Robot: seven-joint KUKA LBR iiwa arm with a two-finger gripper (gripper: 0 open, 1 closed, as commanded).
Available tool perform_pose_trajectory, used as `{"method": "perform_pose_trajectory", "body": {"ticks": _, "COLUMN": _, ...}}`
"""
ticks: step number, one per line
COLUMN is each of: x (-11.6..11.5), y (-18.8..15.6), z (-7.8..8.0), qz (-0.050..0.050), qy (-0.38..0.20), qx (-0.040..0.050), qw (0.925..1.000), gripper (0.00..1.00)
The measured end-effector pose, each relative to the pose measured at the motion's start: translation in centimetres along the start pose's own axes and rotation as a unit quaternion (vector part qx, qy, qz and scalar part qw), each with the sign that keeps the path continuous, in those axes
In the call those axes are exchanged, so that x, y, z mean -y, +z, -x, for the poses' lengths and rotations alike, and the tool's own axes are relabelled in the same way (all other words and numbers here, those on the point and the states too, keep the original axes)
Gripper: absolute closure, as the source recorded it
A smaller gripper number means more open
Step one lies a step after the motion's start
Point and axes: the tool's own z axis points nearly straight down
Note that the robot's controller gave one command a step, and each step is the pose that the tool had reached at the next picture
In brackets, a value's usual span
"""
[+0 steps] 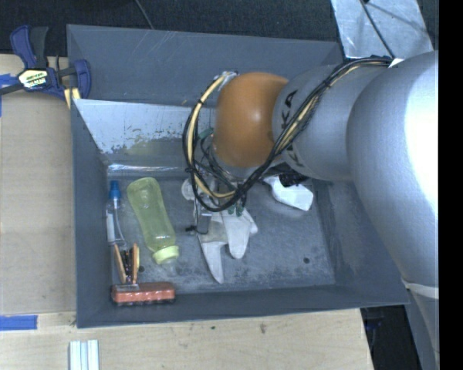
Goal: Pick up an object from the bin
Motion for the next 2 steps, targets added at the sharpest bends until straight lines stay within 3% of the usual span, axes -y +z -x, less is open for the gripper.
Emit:
{"method": "perform_pose_trajectory", "body": {"ticks": 1, "x": 1.4, "y": 1.1, "z": 2.1, "qz": 0.000, "qy": -0.107, "qx": -0.0029, "qw": 0.9943, "gripper": 0.00}}
{"method": "perform_pose_trajectory", "body": {"ticks": 2, "x": 1.4, "y": 0.8, "z": -0.5, "qz": 0.000, "qy": 0.000, "qx": 0.0002, "qw": 1.0000, "gripper": 0.00}}
